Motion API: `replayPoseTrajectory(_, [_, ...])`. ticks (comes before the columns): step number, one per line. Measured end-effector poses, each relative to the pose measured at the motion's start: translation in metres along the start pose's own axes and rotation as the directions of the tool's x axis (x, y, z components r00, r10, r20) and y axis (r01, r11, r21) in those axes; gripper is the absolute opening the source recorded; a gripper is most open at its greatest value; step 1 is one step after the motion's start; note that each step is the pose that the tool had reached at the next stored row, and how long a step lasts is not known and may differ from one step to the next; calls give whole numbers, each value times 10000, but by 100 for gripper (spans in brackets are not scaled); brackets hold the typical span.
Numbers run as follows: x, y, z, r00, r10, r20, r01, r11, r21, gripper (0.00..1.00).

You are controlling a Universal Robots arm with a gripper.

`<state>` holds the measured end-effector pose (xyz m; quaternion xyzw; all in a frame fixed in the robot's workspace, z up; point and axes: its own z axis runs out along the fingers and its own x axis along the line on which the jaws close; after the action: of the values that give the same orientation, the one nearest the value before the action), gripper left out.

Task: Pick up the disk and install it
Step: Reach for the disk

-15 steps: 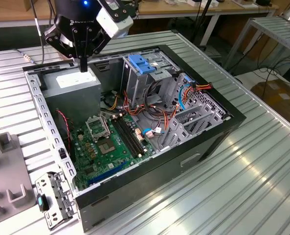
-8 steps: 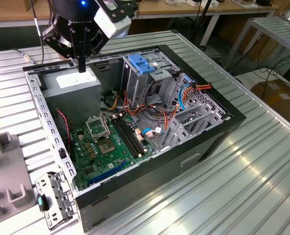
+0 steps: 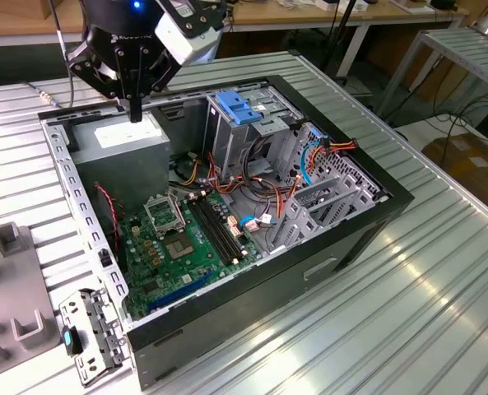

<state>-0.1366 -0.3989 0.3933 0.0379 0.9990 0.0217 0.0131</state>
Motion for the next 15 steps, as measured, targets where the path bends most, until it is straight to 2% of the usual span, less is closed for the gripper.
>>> replayPoseTrajectory(15, [67,-5,-2,10000,0,0,0,10000,0,11])
